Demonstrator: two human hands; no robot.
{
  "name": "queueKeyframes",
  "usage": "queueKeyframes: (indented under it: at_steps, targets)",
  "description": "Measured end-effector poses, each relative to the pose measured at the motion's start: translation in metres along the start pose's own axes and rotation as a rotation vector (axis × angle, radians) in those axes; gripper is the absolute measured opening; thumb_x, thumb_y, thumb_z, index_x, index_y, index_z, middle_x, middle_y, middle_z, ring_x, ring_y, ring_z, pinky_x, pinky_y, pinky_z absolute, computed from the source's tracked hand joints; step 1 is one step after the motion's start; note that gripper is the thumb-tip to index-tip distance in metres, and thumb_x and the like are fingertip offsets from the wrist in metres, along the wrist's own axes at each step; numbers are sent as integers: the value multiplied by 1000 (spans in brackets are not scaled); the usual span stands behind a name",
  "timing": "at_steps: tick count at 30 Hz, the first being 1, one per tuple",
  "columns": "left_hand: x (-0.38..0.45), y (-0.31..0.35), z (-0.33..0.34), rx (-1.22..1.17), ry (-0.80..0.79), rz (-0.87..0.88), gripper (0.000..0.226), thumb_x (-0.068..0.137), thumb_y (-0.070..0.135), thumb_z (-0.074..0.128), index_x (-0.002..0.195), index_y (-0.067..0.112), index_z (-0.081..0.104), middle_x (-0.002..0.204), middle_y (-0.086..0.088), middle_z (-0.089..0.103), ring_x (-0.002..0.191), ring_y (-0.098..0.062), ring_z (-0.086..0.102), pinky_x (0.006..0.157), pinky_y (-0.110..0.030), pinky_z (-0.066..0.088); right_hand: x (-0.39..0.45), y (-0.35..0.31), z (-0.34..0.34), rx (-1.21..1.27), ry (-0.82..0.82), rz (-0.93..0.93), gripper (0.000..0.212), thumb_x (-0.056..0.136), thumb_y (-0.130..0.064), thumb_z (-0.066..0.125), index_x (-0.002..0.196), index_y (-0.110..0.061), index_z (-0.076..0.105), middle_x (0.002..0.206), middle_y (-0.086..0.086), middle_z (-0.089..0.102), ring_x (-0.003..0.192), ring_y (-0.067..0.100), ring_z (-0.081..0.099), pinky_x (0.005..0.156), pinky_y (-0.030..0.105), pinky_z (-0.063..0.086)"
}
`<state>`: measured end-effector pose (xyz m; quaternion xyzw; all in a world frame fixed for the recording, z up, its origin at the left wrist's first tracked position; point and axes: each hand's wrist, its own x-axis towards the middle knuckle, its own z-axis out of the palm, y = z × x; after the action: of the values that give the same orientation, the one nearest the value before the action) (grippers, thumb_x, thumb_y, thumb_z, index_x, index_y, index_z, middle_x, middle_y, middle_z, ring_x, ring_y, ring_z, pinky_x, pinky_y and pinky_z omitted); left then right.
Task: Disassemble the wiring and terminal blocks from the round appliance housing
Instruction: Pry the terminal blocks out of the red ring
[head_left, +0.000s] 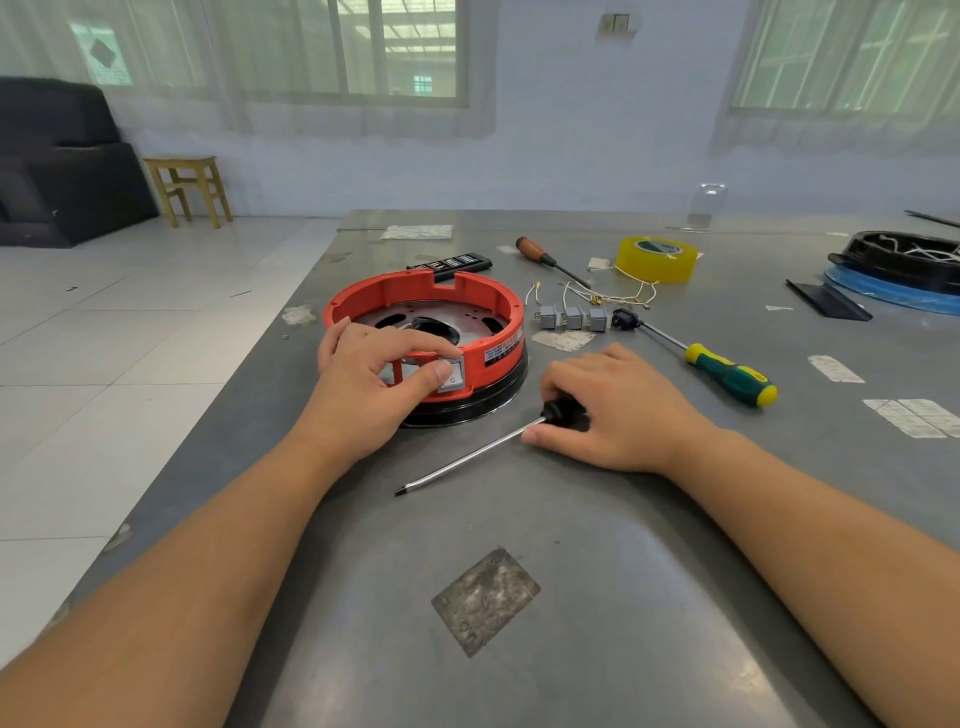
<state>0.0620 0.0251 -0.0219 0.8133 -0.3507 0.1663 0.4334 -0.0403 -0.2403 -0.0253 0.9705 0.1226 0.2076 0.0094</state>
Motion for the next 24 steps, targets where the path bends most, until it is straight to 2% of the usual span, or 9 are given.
queueKeyframes:
  at_steps: [3, 6, 9, 12, 15, 17, 20, 24]
  targets:
    - [1, -3, 0, 7, 9, -3, 29, 96, 38, 73, 103, 64, 62, 105, 31, 61, 118, -7, 47, 126, -51, 12, 3, -8, 2, 11, -26, -25, 53, 86, -86, 33, 93, -36, 50, 87, -18, 54, 81, 6, 51, 83, 30, 40]
    - [1, -6, 1, 2, 15, -4, 26, 95, 42, 73, 111, 60, 63, 105, 29, 61, 120, -10, 48, 127, -48, 8, 4, -11, 2, 36, -48, -35, 56, 87, -84, 36, 95, -33, 58, 93, -16, 51, 85, 6, 48, 78, 30, 44]
    - [2, -7, 1, 1, 13, -15, 26, 90, 54, 68, 116, 54, 64, 107, 22, 65, 122, -10, 46, 128, -47, 8, 3, -14, -1, 14, -45, -42, 59, 87, -86, 33, 97, -34, 59, 95, -16, 54, 89, 7, 51, 78, 27, 39]
    - [3, -6, 2, 0, 14, -21, 31, 85, 59, 63, 115, 53, 66, 106, 19, 68, 124, -10, 47, 128, -45, 8, 5, -26, -3, -5, 70, -9, 61, 89, -84, 30, 103, -32, 60, 97, -15, 58, 91, 8, 54, 81, 27, 37]
    - [4, -6, 2, -17, 18, -25, 29, 81, 59, 67, 110, 54, 66, 103, 19, 68, 121, -8, 47, 127, -43, 8, 17, -52, 1, 16, 254, 33, 50, 92, -74, 45, 112, -30, 57, 102, -14, 57, 94, 10, 54, 83, 29, 43]
    - [4, -6, 1, -18, 13, -18, 30, 80, 60, 70, 108, 53, 66, 101, 16, 71, 118, -1, 48, 126, -44, 10, 28, -71, 7, 38, 281, 49, 45, 89, -64, 57, 117, -29, 55, 110, -11, 56, 98, 11, 54, 84, 31, 46]
    - [5, -5, -1, -13, -1, -11, 34, 83, 57, 80, 113, 45, 70, 100, 15, 73, 112, 17, 42, 123, -51, 17, 40, -86, 12, 114, 319, 89, 46, 85, -51, 71, 120, -26, 54, 110, -6, 54, 93, 13, 55, 76, 30, 50]
    - [4, -5, -2, -22, 3, -14, 31, 84, 47, 82, 112, 44, 69, 97, 17, 72, 109, 28, 37, 122, -55, 20, 46, -87, 12, 196, 301, 145, 42, 87, -45, 73, 121, -26, 57, 111, -5, 54, 91, 12, 58, 71, 31, 55]
